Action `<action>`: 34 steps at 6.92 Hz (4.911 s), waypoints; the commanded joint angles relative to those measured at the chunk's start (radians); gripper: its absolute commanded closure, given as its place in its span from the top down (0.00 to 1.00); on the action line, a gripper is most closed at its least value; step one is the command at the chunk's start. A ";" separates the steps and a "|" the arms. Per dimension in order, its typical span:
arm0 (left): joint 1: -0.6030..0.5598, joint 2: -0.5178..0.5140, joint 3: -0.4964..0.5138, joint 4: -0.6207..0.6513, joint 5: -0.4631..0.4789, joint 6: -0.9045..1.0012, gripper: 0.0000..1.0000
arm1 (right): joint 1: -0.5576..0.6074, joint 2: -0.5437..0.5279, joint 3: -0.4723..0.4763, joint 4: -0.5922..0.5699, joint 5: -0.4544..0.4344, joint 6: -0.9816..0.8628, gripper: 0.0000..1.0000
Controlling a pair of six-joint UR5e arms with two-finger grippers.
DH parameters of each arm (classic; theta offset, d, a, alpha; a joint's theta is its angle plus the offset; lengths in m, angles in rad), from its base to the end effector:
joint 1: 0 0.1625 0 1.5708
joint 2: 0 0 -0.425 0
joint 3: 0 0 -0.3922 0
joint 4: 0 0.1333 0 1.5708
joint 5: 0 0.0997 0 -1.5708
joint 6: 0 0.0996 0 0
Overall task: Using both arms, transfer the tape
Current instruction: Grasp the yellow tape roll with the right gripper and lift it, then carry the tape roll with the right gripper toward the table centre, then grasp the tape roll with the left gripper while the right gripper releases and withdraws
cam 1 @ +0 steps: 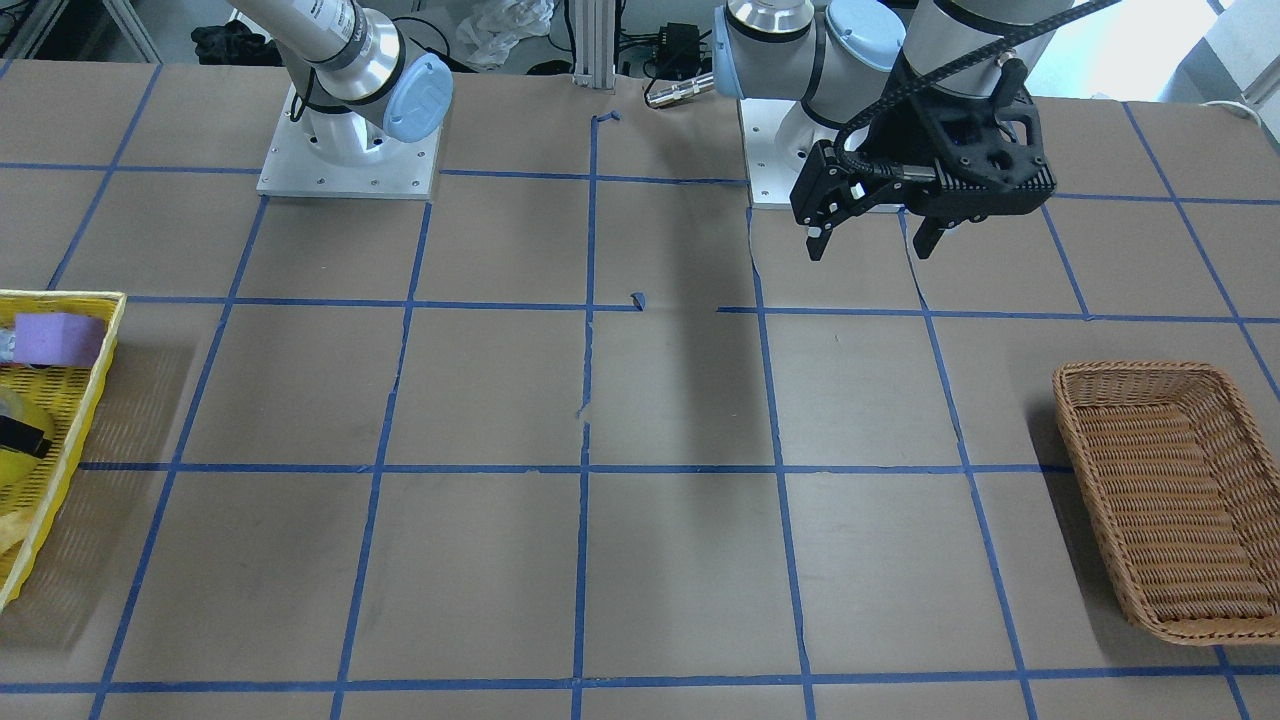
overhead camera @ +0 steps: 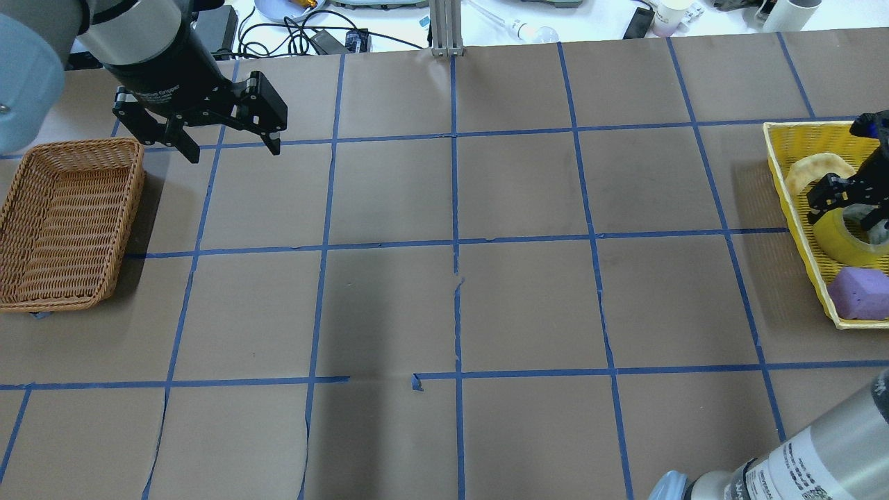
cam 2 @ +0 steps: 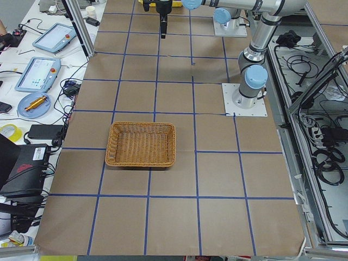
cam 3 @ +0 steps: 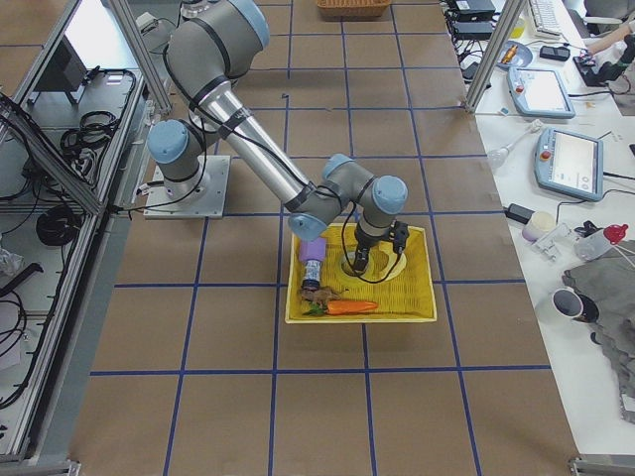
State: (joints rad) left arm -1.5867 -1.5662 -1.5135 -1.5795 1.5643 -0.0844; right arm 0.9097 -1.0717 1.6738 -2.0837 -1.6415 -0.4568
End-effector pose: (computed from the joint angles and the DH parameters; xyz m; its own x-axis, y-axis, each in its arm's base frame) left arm -0.1418 -0.4922 0.5176 -0.9976 -0.0680 0.0109 -0.0685 0.9963 -0.0524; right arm -0.2792 -0.5646 0.2057 -0.9798 0.1984 0.0239 0.1999 0.9735 0.1110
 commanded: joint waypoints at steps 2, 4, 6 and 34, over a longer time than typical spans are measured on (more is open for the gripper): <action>-0.001 0.000 -0.001 0.000 0.000 0.000 1.00 | 0.000 -0.010 -0.003 -0.013 -0.055 -0.066 0.00; 0.002 -0.002 0.001 0.001 -0.001 0.000 1.00 | 0.014 -0.074 -0.012 0.010 -0.063 -0.065 0.00; 0.004 0.000 0.001 0.001 -0.001 0.000 1.00 | 0.066 -0.233 -0.054 0.180 -0.063 -0.062 0.00; -0.231 -0.548 -0.211 0.905 -0.228 -0.915 0.00 | 0.637 -0.369 -0.167 0.502 0.097 0.437 1.00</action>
State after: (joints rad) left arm -1.8176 -2.1255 -1.7345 -0.6684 1.3267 -1.1449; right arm 1.5485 -1.4369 1.4981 -1.5790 -1.5503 -0.0075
